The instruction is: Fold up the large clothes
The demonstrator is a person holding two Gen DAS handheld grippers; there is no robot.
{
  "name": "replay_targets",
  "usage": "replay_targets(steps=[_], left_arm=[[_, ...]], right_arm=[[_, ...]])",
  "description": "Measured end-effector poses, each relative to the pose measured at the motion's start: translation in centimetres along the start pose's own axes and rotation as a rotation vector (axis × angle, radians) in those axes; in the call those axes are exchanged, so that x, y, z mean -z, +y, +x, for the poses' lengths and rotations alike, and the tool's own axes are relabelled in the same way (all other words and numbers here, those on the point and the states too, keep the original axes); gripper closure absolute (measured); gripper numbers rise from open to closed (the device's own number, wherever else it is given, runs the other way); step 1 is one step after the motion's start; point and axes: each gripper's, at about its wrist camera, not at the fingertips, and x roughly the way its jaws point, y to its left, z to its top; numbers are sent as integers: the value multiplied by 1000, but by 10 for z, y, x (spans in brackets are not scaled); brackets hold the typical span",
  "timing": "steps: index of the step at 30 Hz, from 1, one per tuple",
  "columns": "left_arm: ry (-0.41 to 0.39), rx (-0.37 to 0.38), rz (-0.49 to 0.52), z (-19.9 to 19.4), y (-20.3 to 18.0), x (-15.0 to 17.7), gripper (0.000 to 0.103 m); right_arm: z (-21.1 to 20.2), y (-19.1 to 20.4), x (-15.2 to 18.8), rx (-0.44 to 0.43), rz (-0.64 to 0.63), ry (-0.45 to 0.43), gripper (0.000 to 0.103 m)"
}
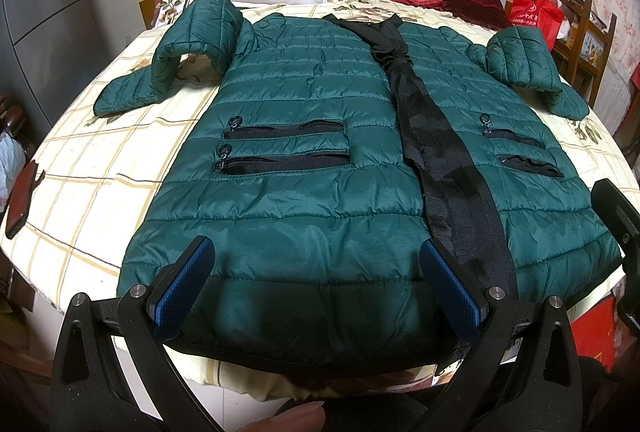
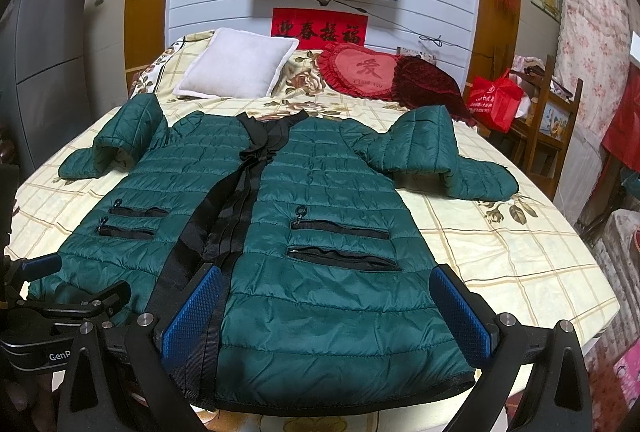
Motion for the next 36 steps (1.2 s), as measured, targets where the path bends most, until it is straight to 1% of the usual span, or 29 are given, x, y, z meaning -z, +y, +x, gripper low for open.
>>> replay_targets(steps=[36], left_arm=[[3,2,-1,0,1,-1,0]], right_arm=[[0,1,0,0,-2,0,0]])
